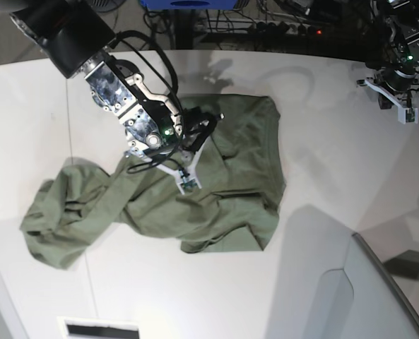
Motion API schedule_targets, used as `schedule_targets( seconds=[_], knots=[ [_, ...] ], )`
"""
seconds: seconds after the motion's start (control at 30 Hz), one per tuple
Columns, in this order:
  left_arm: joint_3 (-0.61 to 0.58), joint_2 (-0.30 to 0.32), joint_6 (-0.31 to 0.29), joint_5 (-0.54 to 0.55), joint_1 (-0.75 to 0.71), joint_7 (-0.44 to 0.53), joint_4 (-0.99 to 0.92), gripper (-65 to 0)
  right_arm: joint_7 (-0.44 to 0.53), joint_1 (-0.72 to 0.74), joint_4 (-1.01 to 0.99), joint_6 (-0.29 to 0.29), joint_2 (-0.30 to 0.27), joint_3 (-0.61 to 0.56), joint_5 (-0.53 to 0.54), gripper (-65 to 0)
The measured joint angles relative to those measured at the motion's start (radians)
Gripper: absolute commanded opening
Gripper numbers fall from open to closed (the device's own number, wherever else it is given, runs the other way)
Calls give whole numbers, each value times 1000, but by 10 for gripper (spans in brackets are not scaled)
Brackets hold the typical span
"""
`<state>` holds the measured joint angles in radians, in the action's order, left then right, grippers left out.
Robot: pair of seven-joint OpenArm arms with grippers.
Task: Layout the t-shirt on the table in an organized manner, then fold the t-shirt properly
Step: 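Release the shirt and raise the right gripper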
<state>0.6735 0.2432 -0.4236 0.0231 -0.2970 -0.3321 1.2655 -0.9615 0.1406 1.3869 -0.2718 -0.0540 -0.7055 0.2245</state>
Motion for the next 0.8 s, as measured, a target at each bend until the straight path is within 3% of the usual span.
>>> schedule_targets(
  seconds=[0.1, 0.13, 0.23, 0.27, 0.53, 0.67, 0.8],
  knots=[
    [0, 0, 0, 0, 0, 0, -1, -650, 35, 5, -63, 3, 7, -3, 3, -378],
    [0, 2, 0, 0, 0, 0, -1, -650, 34, 2, -72, 3, 8, -6, 8, -410],
    [2, 2, 0, 0, 0, 0, -1, -650, 35, -3, -73, 3, 7, -7, 15, -609],
    [2, 1, 0, 0, 0, 0, -1, -650, 35, -3, -72, 2, 7, -7, 14, -650],
    [1, 3, -1, 2, 0, 0, -1, -650, -61, -159, 285, -5, -39, 7, 10, -650],
    [-1, -1, -3, 0, 0, -2, -3, -650, -93, -297, 441, -9, -48, 97, -2, -650],
    [-93, 9, 3, 0, -2, -2, 2, -650, -98, -422, 509, -5, -73, 137, 2, -650]
  ],
)
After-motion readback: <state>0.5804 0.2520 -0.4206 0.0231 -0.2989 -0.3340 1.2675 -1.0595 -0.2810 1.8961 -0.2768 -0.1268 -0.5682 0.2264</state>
